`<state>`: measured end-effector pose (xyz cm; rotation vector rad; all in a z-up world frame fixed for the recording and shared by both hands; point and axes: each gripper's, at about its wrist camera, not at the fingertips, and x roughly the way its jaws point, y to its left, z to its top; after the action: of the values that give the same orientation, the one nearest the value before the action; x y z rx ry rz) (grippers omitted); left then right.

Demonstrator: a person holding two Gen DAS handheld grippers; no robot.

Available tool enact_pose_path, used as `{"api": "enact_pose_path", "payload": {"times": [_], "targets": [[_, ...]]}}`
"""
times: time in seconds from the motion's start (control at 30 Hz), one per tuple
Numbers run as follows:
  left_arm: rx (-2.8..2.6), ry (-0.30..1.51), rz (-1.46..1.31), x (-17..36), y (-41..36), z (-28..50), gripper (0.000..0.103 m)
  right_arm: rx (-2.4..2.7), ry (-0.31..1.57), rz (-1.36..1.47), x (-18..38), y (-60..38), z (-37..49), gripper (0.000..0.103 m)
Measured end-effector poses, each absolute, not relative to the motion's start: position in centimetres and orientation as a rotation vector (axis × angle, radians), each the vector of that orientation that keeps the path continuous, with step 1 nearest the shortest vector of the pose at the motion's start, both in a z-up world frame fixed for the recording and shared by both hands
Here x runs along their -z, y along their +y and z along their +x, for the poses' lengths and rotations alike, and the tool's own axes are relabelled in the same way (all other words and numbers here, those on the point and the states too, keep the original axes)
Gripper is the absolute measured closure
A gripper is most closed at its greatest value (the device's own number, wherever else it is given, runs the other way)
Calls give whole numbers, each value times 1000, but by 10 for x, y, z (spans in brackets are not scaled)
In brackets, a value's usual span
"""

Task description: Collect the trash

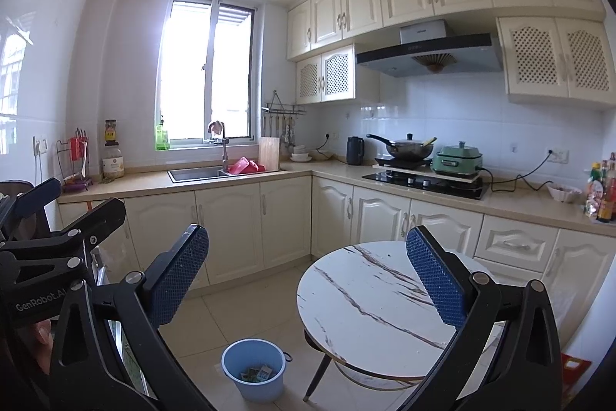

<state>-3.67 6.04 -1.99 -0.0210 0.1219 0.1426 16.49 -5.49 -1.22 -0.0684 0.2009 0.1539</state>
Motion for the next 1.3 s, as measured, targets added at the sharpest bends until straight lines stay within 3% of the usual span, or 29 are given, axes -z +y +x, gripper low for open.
{"api": "enact_pose_path", "payload": {"times": [1.3], "targets": [[-133, 128, -18, 23, 81, -29, 1, -151, 215, -69, 13, -58, 169, 0]]}}
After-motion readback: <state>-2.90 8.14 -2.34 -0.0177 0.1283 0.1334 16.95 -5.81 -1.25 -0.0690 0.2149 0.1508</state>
